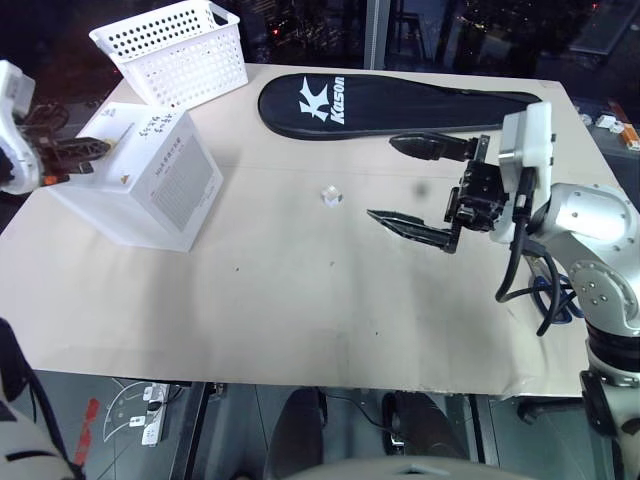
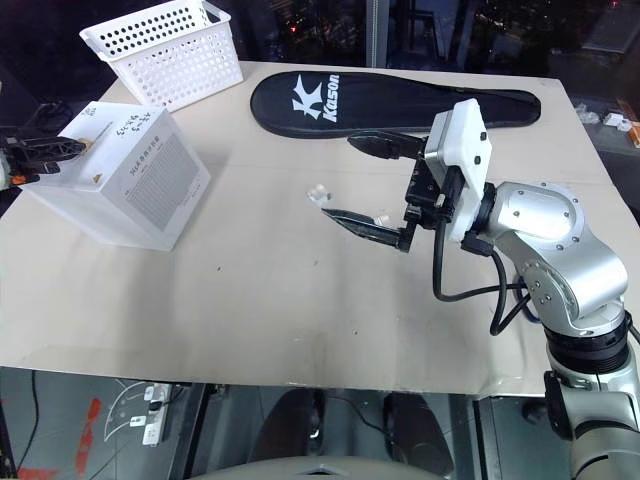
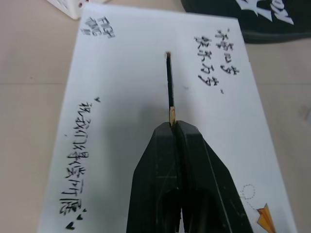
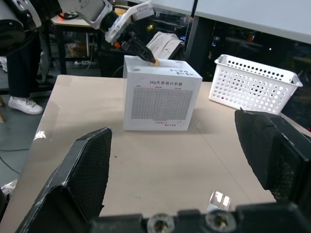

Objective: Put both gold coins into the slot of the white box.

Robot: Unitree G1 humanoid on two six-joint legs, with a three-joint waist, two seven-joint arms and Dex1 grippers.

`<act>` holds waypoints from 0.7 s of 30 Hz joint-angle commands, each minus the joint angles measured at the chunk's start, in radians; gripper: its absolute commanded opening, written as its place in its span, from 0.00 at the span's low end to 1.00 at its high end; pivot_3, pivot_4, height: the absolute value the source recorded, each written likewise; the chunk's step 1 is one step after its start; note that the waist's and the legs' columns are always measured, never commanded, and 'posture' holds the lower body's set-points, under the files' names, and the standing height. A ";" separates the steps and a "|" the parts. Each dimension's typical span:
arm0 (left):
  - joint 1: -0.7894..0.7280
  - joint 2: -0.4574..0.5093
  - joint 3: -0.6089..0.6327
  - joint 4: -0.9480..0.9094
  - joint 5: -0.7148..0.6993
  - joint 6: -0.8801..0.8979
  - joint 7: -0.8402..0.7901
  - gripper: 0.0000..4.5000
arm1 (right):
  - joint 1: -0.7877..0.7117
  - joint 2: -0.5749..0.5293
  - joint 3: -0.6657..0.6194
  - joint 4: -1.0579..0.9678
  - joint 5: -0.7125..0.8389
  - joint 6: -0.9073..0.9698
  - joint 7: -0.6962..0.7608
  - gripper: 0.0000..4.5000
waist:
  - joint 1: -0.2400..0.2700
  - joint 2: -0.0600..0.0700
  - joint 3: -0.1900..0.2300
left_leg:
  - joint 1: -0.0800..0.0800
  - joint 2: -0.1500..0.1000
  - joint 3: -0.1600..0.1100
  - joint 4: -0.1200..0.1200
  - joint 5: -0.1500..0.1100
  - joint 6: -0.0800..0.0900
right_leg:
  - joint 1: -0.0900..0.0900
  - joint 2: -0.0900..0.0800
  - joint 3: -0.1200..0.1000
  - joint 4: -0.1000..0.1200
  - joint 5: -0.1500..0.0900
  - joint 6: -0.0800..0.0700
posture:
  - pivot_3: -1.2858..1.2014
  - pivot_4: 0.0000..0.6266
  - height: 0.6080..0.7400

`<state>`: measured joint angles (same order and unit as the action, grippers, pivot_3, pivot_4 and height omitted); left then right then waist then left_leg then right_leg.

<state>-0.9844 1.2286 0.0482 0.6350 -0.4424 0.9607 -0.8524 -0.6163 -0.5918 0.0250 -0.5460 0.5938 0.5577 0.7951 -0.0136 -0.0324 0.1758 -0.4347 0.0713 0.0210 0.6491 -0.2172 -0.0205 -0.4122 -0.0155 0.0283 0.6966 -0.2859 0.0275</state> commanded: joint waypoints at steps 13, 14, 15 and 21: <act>-0.018 -0.019 0.079 -0.096 0.085 -0.035 -0.026 0.46 | 0.002 -0.017 -0.036 -0.037 0.015 -0.022 -0.011 1.00 | -0.002 0.000 0.000 | 0.000 0.000 0.000 0.000 0.000 0.000 | 0.000 0.000 0.000 0.001 0.000 0.000 | 0.52 0.24 0.90; -0.022 -0.025 0.098 -0.125 0.076 -0.021 -0.015 0.57 | 0.001 -0.017 -0.039 -0.037 0.019 -0.022 -0.009 1.00 | -0.001 0.000 0.000 | 0.000 0.000 0.000 0.000 0.000 0.000 | 0.000 0.000 0.000 0.001 0.000 0.000 | 0.52 0.24 0.90; -0.020 -0.034 0.121 -0.174 0.067 -0.032 -0.001 0.65 | 0.002 -0.017 -0.042 -0.037 0.023 -0.023 -0.008 1.00 | 0.000 0.000 0.000 | 0.000 0.000 0.000 0.001 0.000 0.000 | 0.000 0.000 0.000 0.001 0.000 0.000 | 0.52 0.24 0.90; -0.050 -0.195 0.325 -0.466 -0.111 0.036 0.083 0.75 | 0.010 -0.025 -0.053 -0.029 0.029 -0.036 0.002 1.00 | 0.004 -0.001 0.000 | -0.002 0.000 -0.002 0.003 0.000 0.000 | 0.000 -0.001 -0.001 0.000 0.000 0.000 | 0.52 0.24 0.90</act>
<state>-1.0051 1.0418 0.3109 0.2678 -0.4898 0.9764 -0.7888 -0.6076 -0.6061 0.0124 -0.5475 0.6102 0.5410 0.7956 -0.0099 -0.0330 0.1754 -0.4365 0.0709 0.0196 0.6519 -0.2171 -0.0206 -0.4118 -0.0164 0.0273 0.6975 -0.2857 0.0276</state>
